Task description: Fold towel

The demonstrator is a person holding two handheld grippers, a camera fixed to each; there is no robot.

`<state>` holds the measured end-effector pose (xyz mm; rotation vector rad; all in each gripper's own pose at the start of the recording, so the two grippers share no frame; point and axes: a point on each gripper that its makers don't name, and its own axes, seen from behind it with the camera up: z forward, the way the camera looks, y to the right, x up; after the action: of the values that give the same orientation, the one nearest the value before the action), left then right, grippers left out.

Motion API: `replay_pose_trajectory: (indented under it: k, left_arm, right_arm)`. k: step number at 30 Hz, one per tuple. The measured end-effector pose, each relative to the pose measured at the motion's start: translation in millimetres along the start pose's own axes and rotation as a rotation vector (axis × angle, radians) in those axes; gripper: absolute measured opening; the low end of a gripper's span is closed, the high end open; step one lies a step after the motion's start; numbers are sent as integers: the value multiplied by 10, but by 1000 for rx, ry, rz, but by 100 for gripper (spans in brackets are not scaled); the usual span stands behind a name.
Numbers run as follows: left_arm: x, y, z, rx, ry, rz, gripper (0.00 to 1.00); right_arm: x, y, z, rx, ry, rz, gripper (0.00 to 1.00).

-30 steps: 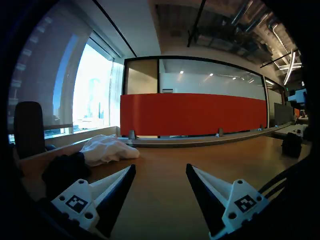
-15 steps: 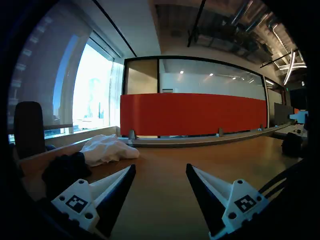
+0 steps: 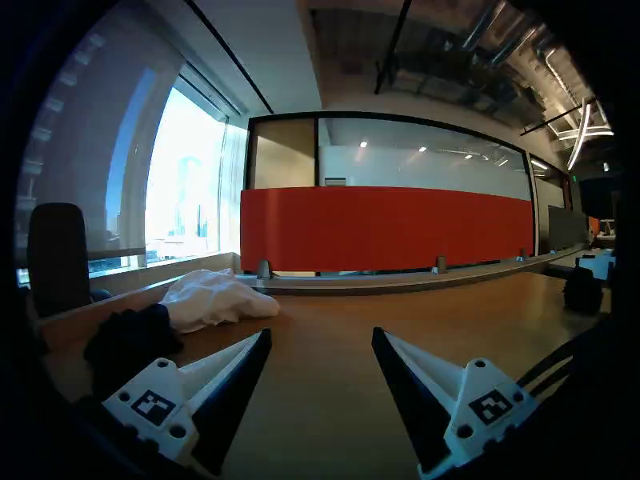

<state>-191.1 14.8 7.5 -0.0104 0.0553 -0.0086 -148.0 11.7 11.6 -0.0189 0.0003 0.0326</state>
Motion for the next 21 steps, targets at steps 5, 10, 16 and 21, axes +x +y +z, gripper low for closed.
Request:
replay_pose_trajectory:
  k: [5,10,16,21]
  left_arm:
    - [-2,-2,0,0,0,0,93]
    - [-2,-3,2,0,0,0,93]
    - [2,-5,2,0,0,0,93]
    - [1,-5,0,0,0,0,93]
  right_arm:
    - [-98,28,14,-1,-10,-10,100]
    - [-146,-10,5,8,-10,-9,100]
    - [-174,-86,-32,20,0,-24,100]
    - [-161,-112,-40,25,10,-27,100]
